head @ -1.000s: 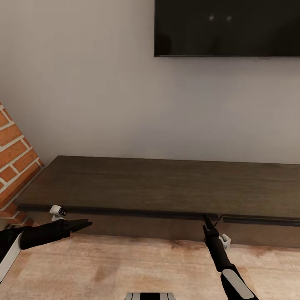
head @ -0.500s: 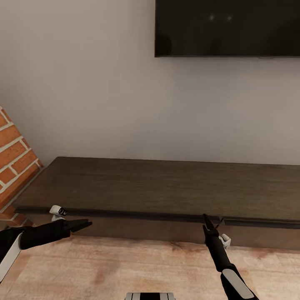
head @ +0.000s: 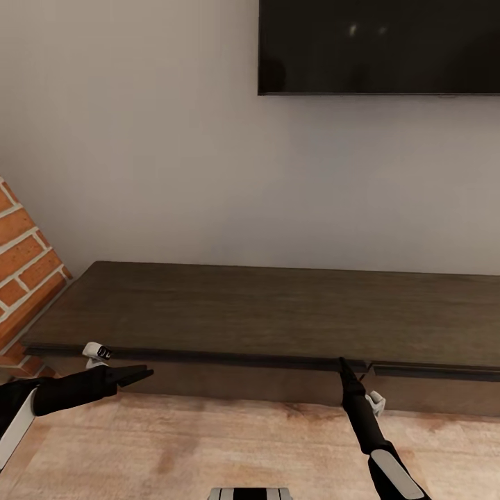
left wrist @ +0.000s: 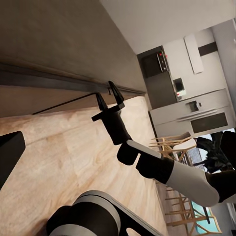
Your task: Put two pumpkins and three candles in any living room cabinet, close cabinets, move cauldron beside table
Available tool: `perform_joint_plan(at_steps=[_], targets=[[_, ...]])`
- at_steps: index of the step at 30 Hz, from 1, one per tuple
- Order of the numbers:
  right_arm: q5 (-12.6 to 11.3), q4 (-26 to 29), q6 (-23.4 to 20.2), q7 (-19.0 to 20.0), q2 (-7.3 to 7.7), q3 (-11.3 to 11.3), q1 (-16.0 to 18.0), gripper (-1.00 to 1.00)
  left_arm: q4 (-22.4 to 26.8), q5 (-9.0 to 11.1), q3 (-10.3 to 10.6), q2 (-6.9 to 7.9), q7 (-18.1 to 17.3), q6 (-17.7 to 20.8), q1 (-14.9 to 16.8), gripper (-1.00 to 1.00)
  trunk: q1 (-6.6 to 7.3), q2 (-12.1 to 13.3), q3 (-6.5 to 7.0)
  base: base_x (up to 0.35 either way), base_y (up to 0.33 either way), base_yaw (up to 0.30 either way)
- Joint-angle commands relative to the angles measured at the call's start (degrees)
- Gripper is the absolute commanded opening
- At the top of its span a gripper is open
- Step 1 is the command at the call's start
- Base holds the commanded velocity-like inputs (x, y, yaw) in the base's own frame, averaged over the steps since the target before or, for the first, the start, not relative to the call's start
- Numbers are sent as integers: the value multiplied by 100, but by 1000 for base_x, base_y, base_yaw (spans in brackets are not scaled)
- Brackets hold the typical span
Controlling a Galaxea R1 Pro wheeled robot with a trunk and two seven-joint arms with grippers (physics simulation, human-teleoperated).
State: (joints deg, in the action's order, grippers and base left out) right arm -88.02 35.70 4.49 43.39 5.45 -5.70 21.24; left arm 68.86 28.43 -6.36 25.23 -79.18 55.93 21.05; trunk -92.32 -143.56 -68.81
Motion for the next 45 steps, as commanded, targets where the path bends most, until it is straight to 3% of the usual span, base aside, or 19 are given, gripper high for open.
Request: perform_joint_plan(at_steps=[1,45], targets=[[-75,-19,19,-15,8,-63,29,-100,1,10,4,0,-9,58,4,100,0,-1,-4,-9,0,0],[-75,-19,14,-15,8,-63,29,-100,-1,-1,4,0,-3,49,3,100,0,-1,-4,-20,0,0]])
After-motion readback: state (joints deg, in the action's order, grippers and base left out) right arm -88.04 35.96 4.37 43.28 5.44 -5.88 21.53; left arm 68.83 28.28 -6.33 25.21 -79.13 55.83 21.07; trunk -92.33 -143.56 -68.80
